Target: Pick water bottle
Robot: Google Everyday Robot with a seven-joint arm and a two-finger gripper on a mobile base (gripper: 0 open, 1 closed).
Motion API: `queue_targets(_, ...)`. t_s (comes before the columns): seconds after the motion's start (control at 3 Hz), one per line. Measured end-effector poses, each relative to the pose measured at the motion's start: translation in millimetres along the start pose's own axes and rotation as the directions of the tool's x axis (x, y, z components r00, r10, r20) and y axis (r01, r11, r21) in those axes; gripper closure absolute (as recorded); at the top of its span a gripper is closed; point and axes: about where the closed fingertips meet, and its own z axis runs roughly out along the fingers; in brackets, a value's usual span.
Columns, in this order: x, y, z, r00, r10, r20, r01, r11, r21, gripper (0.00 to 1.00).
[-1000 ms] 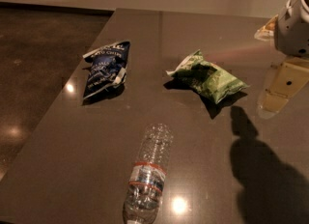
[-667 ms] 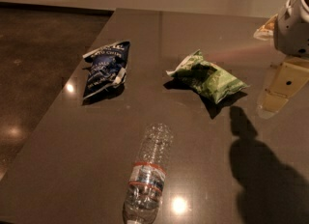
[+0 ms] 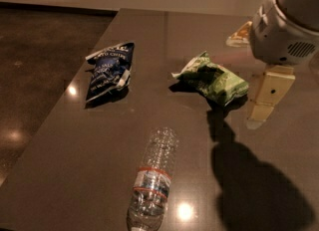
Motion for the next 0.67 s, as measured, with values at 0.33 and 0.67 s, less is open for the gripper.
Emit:
queue_targets(0.33, -31.9, 7.9, 20.3, 0.992, -0.12, 0.042, 0.123, 0.9912, -0.051, 0.0)
queue_targets(0.67, -64.9, 28.5, 43.3, 0.958, -0.269, 0.1, 0.279, 0.9548, -0.102, 0.0)
